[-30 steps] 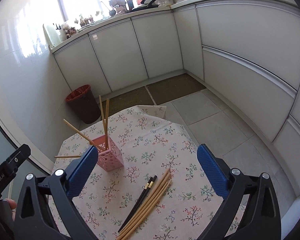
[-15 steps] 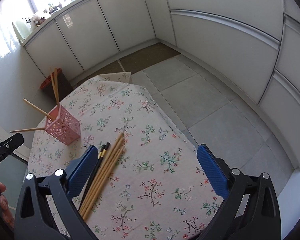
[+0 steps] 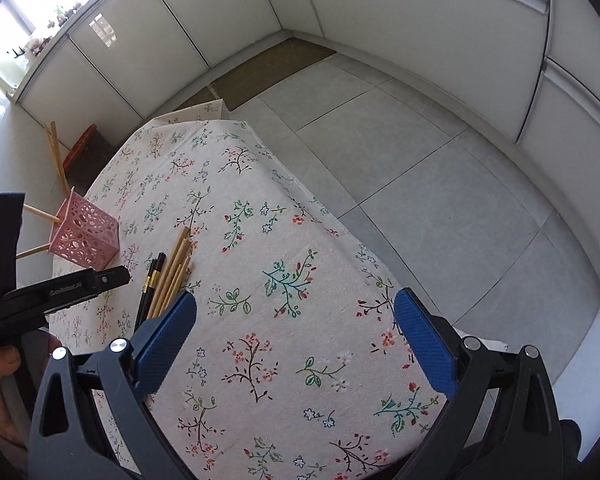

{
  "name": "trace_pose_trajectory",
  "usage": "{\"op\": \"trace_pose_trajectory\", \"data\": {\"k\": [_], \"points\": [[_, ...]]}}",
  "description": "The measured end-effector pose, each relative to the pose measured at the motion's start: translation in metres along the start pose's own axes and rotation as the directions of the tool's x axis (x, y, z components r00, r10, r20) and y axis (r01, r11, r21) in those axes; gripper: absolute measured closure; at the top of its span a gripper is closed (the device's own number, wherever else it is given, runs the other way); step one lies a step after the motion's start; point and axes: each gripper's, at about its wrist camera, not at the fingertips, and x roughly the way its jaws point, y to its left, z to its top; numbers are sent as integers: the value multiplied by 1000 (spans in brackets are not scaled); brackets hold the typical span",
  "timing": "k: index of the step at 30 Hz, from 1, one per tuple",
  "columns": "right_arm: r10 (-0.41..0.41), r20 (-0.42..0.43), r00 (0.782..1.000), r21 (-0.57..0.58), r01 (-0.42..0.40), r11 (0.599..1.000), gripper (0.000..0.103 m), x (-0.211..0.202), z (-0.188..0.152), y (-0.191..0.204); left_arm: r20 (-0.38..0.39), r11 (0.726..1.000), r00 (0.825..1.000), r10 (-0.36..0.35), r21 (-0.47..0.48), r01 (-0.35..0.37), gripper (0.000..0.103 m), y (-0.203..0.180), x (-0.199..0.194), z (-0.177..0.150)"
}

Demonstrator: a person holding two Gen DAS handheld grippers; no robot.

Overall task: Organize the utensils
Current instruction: 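Withdraw both grippers from the cup and move the right gripper toward the bundle, then grasp a black chopstick with the left gripper while the right gripper grasps another black chopstick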

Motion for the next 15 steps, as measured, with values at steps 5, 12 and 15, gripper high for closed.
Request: {"op": "trace_pose_trajectory", "data": {"k": [5, 12, 15], "points": [[9, -15, 1000, -2, -9, 1000, 7, 4, 0, 0, -45, 999, 998, -39, -29, 38, 60, 3, 15, 3], [22, -25, 999, -5, -22, 1000, 7, 4, -2, 0, -60, 998, 997, -56, -19, 55, 72, 3, 21, 5], [23, -24, 999, -14, -23, 1000, 7, 4, -1, 2, -79, 998, 996, -51, -23, 50, 75, 5, 30, 5]]}}
